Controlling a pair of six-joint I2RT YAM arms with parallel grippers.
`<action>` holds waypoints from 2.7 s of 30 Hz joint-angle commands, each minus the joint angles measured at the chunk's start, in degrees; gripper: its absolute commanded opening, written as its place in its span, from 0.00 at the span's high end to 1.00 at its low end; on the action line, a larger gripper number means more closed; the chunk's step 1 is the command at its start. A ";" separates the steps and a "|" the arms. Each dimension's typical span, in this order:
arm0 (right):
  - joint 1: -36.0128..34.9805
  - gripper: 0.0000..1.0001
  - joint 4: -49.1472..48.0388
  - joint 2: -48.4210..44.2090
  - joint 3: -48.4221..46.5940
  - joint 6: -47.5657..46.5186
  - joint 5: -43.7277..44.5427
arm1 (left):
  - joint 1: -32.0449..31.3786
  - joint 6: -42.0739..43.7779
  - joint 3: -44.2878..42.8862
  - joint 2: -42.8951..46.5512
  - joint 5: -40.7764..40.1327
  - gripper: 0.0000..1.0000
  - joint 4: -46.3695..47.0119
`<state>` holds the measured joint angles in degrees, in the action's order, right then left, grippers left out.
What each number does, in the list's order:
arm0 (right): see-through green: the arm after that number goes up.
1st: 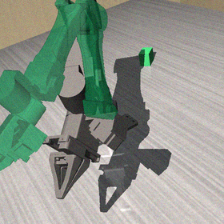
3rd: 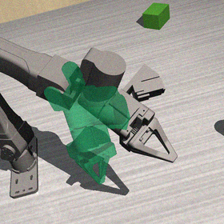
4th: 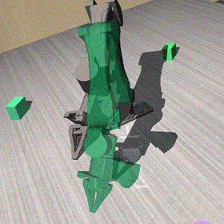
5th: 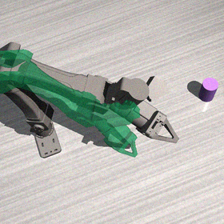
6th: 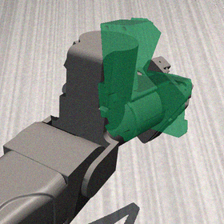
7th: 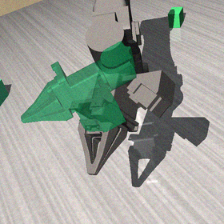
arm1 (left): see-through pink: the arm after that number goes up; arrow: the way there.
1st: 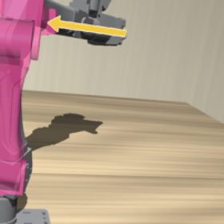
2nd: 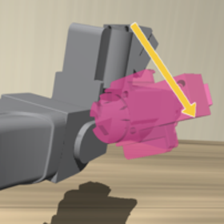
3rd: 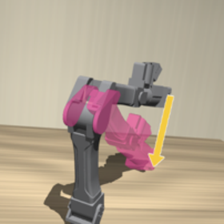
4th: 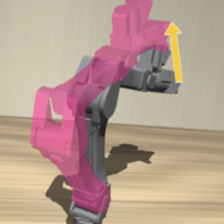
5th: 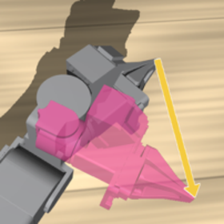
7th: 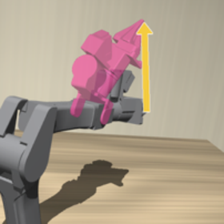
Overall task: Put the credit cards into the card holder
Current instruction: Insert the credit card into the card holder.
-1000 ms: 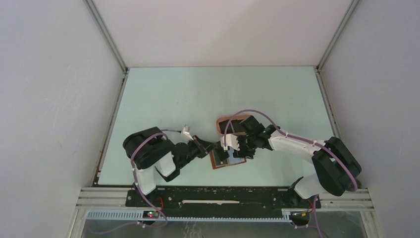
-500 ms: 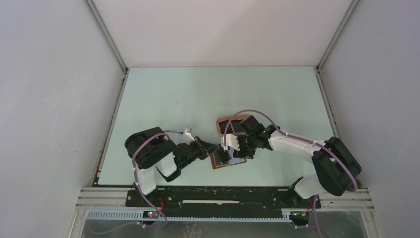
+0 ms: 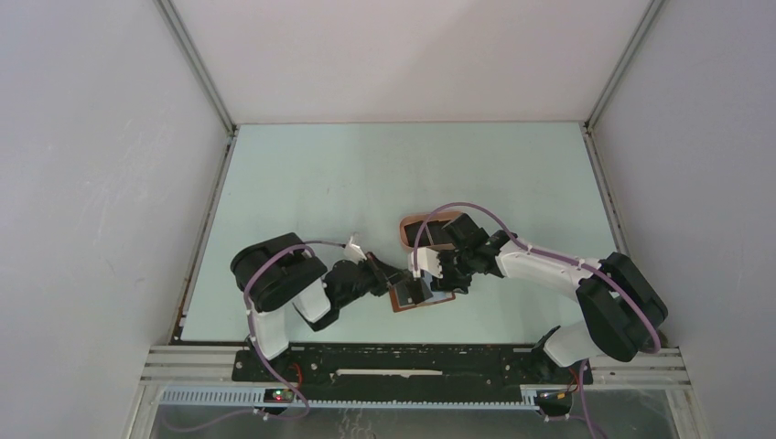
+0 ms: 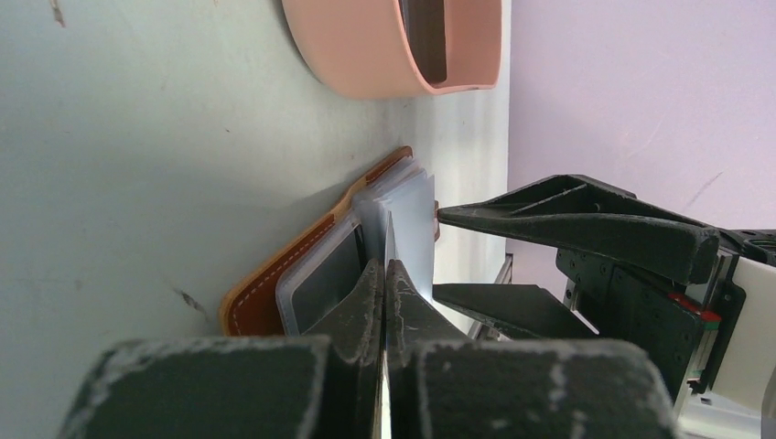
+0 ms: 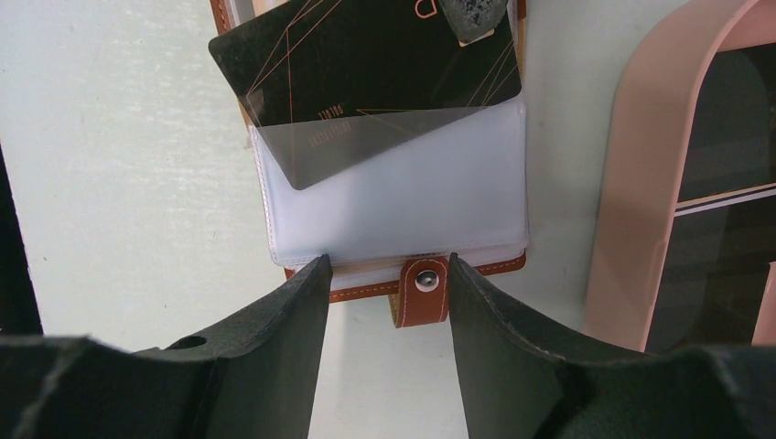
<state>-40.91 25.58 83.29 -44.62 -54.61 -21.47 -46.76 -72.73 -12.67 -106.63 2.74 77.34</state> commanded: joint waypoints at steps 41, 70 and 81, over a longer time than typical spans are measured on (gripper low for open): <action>5.54 0.38 6.44 -6.16 -3.62 3.18 -8.68 | -0.62 -2.20 -6.05 -4.66 7.09 0.98 2.01; 2.08 0.85 3.66 7.62 -8.38 11.90 3.92 | -0.22 -2.27 -6.30 -5.60 9.41 1.00 0.80; 3.75 0.70 8.53 2.65 -9.08 9.76 -2.85 | -0.43 -3.47 -7.30 -6.66 7.90 1.00 2.55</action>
<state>-38.22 30.98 89.32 -52.25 -42.94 -20.93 -46.87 -76.12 -18.17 -112.62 10.48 78.35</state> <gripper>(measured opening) 0.295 0.008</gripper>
